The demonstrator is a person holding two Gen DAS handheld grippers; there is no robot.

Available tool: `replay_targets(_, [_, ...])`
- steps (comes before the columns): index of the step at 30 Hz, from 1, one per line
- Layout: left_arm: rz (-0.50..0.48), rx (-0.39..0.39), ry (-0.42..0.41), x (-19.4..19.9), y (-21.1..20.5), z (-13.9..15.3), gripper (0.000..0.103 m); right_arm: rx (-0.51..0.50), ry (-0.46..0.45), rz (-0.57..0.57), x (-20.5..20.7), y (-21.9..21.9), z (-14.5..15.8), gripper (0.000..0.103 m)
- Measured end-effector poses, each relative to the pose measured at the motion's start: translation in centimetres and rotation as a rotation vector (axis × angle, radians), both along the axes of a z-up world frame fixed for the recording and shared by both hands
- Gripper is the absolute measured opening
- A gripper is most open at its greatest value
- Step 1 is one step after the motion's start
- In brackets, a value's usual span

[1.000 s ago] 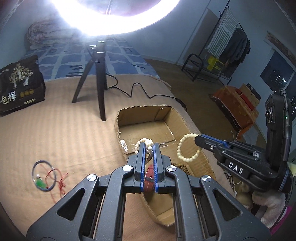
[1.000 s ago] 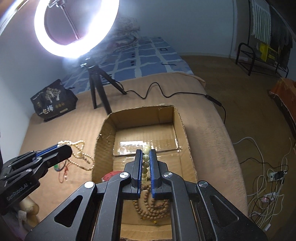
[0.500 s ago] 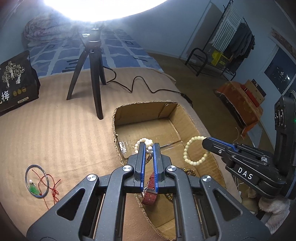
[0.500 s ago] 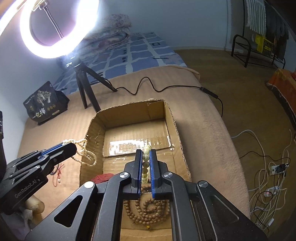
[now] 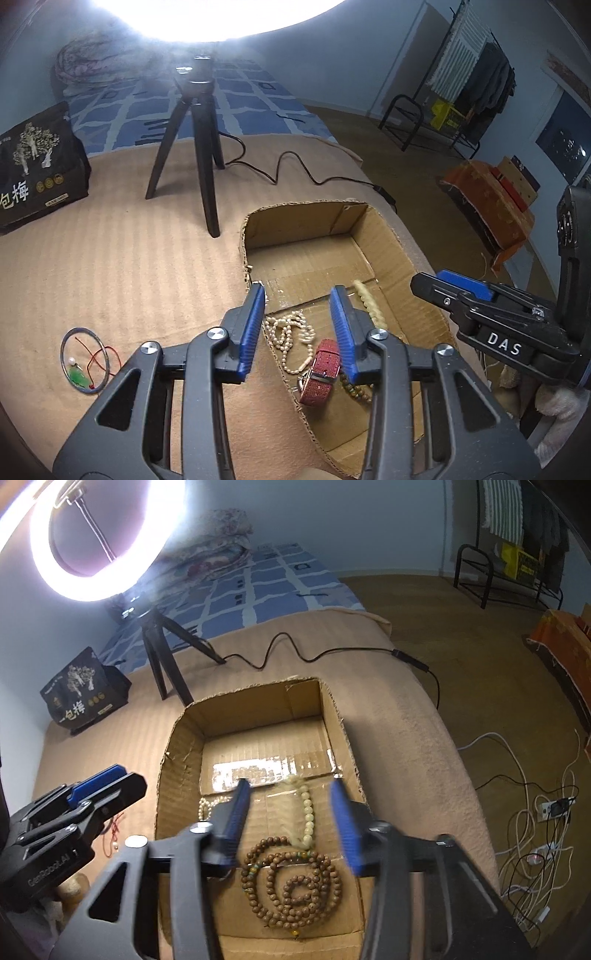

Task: Organize jewelry
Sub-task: 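Open left tool releasing necklace while right tool releases bracelet into box, then move both open tools back toward the blue bangle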

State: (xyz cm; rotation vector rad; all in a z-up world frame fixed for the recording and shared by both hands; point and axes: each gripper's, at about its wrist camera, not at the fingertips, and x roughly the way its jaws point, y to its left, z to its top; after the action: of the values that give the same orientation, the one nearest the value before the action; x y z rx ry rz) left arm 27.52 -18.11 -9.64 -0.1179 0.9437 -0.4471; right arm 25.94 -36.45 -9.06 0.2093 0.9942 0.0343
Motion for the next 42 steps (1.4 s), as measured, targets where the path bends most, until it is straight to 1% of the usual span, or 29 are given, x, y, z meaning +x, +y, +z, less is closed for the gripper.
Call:
replay_targets(14, [0.027, 0.021, -0.01, -0.6, 2.0, 0.3, 0.037, -0.003, -0.016, 0.007, -0.1, 1.1, 0.6, 0.048])
replay_targets(16, [0.038, 0.025, -0.011, -0.8, 2.7, 0.4, 0.037, 0.003, -0.024, 0.008, -0.2, 1.4, 0.8, 0.057])
replay_targets(18, [0.048, 0.028, -0.013, -0.9, 3.4, 0.5, 0.037, 0.011, -0.039, -0.002, -0.4, 1.7, 1.0, 0.061])
replay_targets(21, [0.06, 0.04, -0.019, -1.1, 4.7, 0.6, 0.037, 0.031, -0.063, -0.005, -0.5, 2.2, 1.4, 0.062])
replay_targets(23, [0.069, 0.046, -0.016, -1.1, 5.7, 0.6, 0.037, 0.045, -0.075, -0.003, -0.6, 2.6, 1.7, 0.068])
replay_targets(24, [0.076, 0.047, -0.014, -1.1, 6.4, 0.6, 0.037, 0.057, -0.088, -0.001, -0.7, 3.0, 1.8, 0.075])
replay_targets(25, [0.085, 0.049, -0.01, -1.1, 7.2, 0.6, 0.039, 0.063, -0.096, 0.001, -0.8, 3.2, 2.0, 0.08])
replay_targets(26, [0.093, 0.053, -0.007, -1.1, 7.7, 0.5, 0.043, 0.071, -0.109, 0.005, -0.9, 3.5, 2.2, 0.08])
replay_targets(27, [0.109, 0.058, -0.003, -1.0, 8.5, 0.5, 0.049, 0.076, -0.114, 0.01, -0.9, 3.8, 2.3, 0.08])
replay_targets(28, [0.127, 0.058, 0.0, -1.0, 9.5, 0.5, 0.052, 0.078, -0.115, 0.02, -0.9, 4.2, 2.5, 0.08])
replay_targets(32, [0.177, 0.066, 0.017, -0.9, 12.9, 0.1, 0.052, 0.054, -0.115, 0.083, -1.0, 6.4, 3.0, 0.08])
replay_targets(36, [0.206, 0.081, 0.031, -1.0, 16.0, -0.4, 0.052, 0.034, -0.112, 0.145, -1.2, 8.2, 3.2, 0.08])
replay_targets(42, [0.245, 0.094, 0.075, -1.2, 20.1, -2.3, 0.052, 0.024, -0.076, 0.242, -1.5, 11.4, 2.3, 0.08])
